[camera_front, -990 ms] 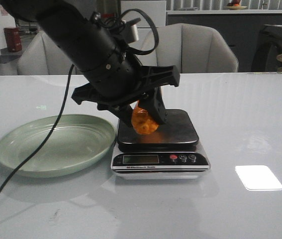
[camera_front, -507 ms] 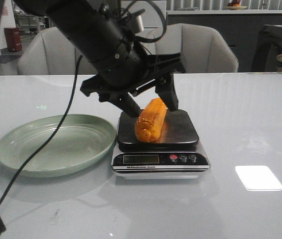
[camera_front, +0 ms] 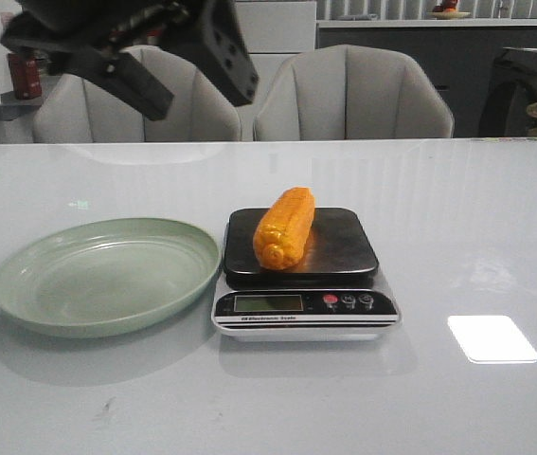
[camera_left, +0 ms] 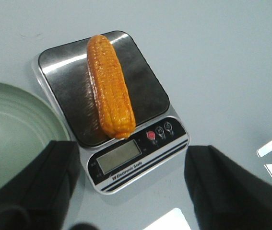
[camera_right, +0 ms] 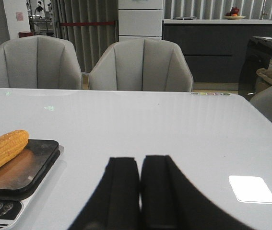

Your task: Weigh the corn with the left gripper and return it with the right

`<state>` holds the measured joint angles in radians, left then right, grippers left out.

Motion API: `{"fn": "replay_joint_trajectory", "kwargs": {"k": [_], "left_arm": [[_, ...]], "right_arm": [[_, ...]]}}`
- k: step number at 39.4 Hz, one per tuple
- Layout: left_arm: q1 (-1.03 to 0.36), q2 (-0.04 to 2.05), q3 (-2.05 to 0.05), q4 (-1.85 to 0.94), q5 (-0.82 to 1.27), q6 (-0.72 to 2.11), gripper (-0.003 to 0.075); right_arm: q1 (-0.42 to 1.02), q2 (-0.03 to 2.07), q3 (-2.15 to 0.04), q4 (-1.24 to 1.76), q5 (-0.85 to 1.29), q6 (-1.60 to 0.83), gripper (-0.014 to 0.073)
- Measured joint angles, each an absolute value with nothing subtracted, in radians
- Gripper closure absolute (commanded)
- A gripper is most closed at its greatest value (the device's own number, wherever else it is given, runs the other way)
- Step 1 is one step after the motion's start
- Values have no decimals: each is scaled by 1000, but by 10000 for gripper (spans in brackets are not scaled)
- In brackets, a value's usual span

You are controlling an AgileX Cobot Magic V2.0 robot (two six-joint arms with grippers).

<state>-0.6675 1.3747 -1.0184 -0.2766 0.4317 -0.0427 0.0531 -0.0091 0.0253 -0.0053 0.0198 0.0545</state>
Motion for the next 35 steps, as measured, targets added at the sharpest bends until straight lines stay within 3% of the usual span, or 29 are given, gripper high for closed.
{"fn": "replay_joint_trajectory", "kwargs": {"k": [23, 27, 35], "left_arm": [[-667, 518, -552, -172, 498, -39, 212], [-666, 388, -508, -134, 561, -39, 260], [-666, 175, -465, -70, 680, -35, 461]], "right_arm": [[53, -9, 25, -5, 20, 55, 424], [53, -9, 25, -5, 20, 55, 424], [53, -9, 25, -5, 20, 55, 424]]}}
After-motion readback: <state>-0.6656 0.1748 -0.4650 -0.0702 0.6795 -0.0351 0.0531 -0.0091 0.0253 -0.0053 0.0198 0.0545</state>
